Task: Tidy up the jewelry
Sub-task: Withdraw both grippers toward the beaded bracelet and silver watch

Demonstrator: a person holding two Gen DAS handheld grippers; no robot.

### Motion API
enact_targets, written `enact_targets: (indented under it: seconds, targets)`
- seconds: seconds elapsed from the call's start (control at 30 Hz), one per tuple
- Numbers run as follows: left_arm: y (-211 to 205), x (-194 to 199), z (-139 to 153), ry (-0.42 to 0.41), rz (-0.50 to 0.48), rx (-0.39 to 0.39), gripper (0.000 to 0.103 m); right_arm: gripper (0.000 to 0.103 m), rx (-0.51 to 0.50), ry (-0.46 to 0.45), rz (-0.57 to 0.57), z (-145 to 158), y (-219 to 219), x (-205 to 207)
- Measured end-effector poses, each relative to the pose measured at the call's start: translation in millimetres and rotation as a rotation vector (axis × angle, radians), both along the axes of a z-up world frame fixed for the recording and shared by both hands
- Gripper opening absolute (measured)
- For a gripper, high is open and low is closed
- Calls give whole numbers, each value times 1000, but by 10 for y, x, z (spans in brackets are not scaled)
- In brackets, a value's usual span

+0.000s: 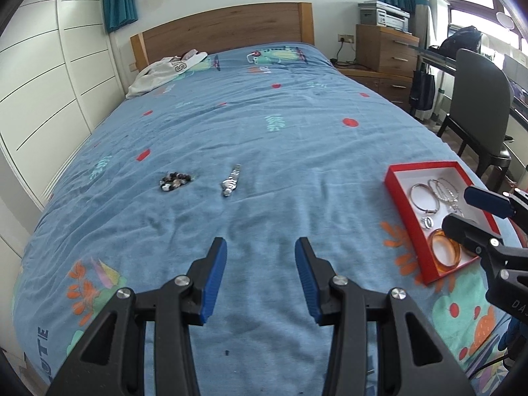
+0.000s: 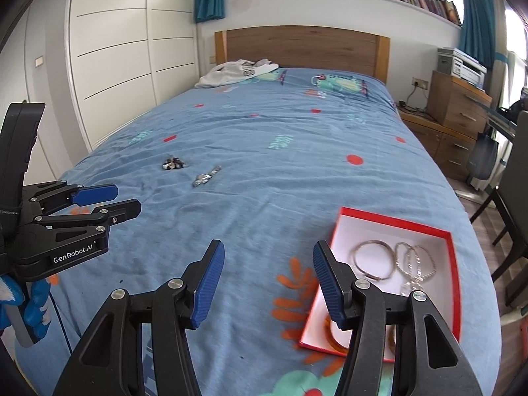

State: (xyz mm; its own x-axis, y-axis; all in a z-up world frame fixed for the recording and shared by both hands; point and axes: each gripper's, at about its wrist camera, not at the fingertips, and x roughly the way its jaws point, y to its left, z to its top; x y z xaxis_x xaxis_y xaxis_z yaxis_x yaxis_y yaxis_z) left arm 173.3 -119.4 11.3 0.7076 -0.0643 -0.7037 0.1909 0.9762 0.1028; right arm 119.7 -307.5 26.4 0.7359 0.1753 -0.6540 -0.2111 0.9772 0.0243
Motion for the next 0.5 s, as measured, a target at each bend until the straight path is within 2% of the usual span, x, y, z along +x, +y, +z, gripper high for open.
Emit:
enact_targets:
  seconds: [0.37,0.5]
  targets:
    - [466,272,-184,29,83,3,41,56,3,30,71,-148,398,327]
    - [710,406,-322,51,128,-21,41,56,2,48,99,-254,549,488]
